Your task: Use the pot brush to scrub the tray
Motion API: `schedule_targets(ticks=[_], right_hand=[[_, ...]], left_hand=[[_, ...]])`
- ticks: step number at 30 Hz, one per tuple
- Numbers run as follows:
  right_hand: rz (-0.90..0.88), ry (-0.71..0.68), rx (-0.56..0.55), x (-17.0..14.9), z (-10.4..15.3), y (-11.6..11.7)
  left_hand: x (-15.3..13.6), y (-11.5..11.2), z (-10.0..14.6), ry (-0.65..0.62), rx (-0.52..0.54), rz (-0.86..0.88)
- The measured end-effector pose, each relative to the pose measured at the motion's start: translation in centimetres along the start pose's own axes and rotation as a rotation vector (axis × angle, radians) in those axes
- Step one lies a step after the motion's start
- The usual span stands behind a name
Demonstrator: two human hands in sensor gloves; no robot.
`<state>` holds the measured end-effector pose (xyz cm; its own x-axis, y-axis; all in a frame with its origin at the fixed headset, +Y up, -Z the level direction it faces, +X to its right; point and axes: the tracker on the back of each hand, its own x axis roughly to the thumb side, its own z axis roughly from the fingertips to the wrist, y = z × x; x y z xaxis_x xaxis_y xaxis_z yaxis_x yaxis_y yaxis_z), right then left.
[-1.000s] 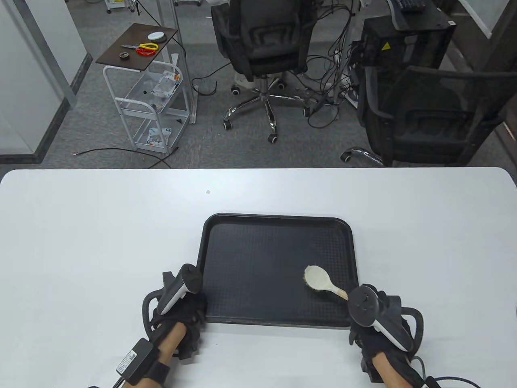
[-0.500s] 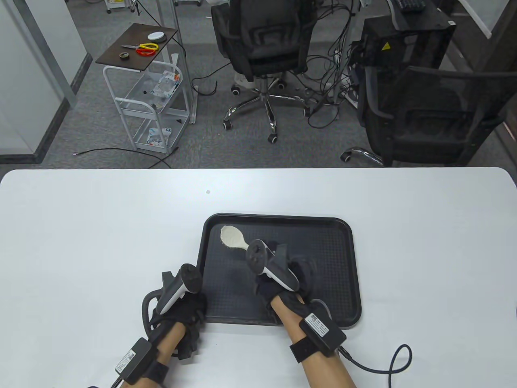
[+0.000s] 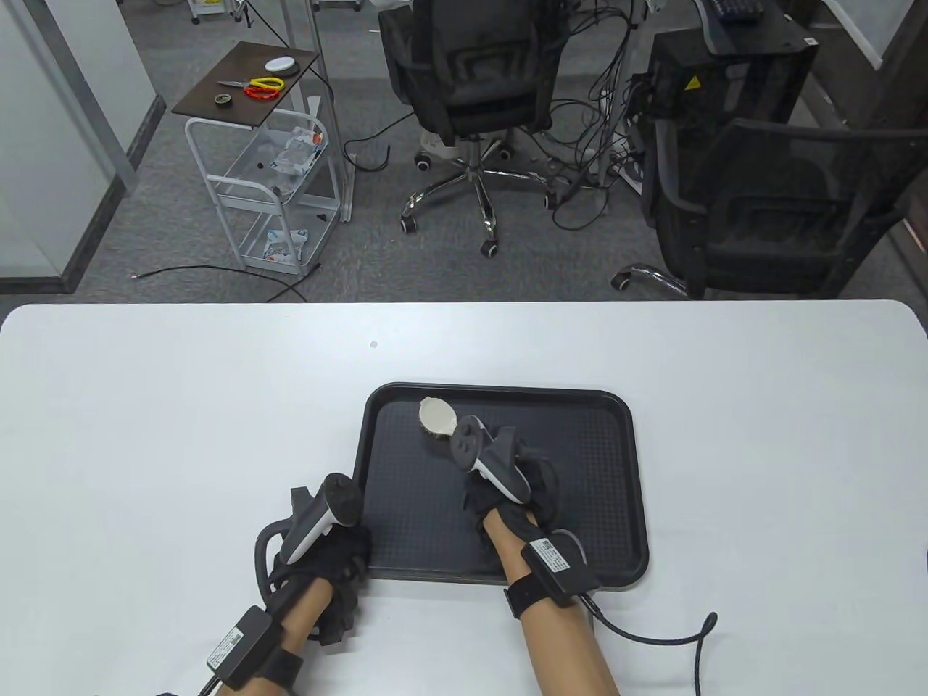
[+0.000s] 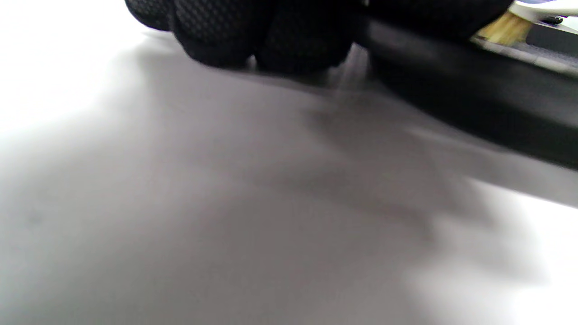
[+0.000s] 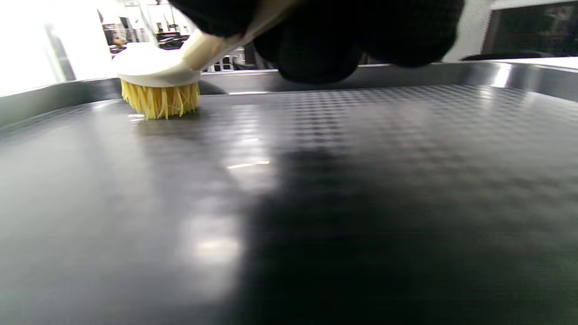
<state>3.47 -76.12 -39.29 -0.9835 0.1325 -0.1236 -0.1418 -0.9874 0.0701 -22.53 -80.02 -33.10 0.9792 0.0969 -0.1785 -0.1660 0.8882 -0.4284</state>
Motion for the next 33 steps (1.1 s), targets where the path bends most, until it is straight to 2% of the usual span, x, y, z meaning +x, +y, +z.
schedule_targets(ticks=[10, 13, 15, 16, 20, 24, 29, 33], right_hand=[[0.043, 0.28, -0.011, -15.3, 0.9, -2.7], [0.078, 0.348, -0.016, -18.4, 1.2, -3.4], [0.018, 0.335, 0.01, -19.3, 1.3, -3.5], [0.0, 0.345, -0.003, -19.2, 1.4, -3.4], [0.12, 0.301, -0.038, -16.9, 1.5, -3.6], [0.073, 0.209, -0.03, -13.3, 1.6, -3.8], [0.062, 0.023, -0.026, -6.1, 2.3, -3.5], [0.045, -0.101, -0.003, 0.2, 3.3, -2.3]], left_hand=[[0.0, 0.0, 0.0, 0.003, 0.003, -0.003], [0.0, 0.0, 0.0, 0.003, 0.003, -0.003], [0.1, 0.0, 0.0, 0.001, 0.001, -0.002], [0.1, 0.0, 0.0, 0.003, 0.003, -0.006], [0.1, 0.0, 0.0, 0.003, 0.002, -0.004], [0.1, 0.0, 0.0, 0.004, 0.005, -0.008], [0.1, 0.0, 0.0, 0.003, 0.004, -0.007], [0.1, 0.0, 0.0, 0.003, 0.002, -0.006]])
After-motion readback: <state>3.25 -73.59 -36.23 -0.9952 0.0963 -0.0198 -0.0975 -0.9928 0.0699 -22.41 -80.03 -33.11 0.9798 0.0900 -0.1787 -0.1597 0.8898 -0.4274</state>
